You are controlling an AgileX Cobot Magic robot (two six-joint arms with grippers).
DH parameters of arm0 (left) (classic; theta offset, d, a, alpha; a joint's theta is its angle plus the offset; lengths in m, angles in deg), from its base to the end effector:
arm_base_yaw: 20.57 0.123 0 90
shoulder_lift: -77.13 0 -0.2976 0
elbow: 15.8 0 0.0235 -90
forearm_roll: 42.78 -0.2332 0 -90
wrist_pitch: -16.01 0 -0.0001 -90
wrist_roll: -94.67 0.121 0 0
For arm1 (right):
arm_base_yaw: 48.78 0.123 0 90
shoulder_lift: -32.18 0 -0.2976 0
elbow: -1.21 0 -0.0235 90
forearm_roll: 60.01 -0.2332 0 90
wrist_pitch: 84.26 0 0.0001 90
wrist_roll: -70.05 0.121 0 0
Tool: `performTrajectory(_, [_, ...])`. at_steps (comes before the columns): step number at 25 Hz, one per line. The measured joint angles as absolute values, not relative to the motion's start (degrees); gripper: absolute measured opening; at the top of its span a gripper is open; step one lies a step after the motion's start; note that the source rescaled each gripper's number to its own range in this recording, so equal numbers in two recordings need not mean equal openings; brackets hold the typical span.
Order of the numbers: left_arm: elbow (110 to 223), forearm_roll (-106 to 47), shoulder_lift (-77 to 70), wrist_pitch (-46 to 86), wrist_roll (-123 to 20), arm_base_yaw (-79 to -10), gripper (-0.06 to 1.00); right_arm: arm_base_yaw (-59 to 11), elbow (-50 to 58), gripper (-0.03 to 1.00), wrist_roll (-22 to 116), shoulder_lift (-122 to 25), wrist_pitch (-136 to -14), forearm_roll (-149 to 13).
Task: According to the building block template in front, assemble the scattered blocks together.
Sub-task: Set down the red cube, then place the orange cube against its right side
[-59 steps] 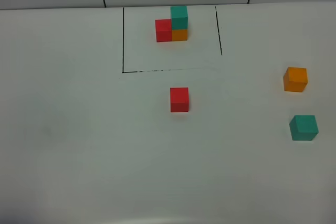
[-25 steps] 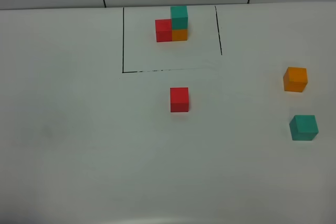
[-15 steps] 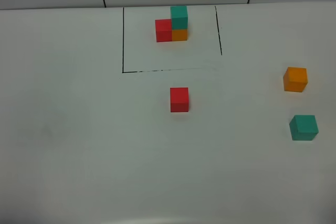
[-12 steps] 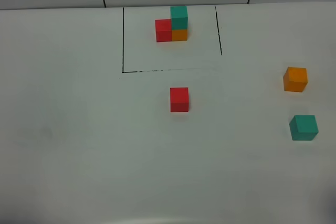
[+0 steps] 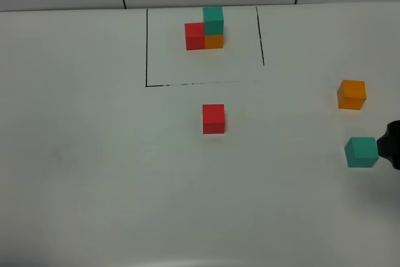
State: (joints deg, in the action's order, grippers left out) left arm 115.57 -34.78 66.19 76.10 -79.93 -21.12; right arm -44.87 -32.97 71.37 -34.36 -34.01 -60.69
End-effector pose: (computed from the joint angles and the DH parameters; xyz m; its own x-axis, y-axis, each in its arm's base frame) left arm 0.0014 -0.0146 0.2588 -0.4882 0.0288 -0.8722 0.1265 0.9912 -0.0381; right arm 0.1732 0.0129 0.2699 -0.8741 -0.0291 -0.4848 -0.0459 0.9987 0.0228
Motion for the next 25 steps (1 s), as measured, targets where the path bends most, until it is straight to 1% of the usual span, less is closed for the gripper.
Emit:
performTrajectory(9, [115.57, -34.78, 66.19, 76.10, -79.93, -21.12, 0.67, -44.87, -27.95, 1.00, 70.77, -46.64, -35.20, -60.01])
performTrajectory(15, [115.57, -34.78, 66.19, 76.10, -79.93, -21.12, 0.67, -44.87, -27.72, 1.00, 70.51, -48.78, -36.45, -59.06])
performTrajectory(25, [115.57, -34.78, 66.19, 76.10, -79.93, -21.12, 0.67, -44.87, -27.61, 0.97, 70.05, -50.30, -38.22, -56.58])
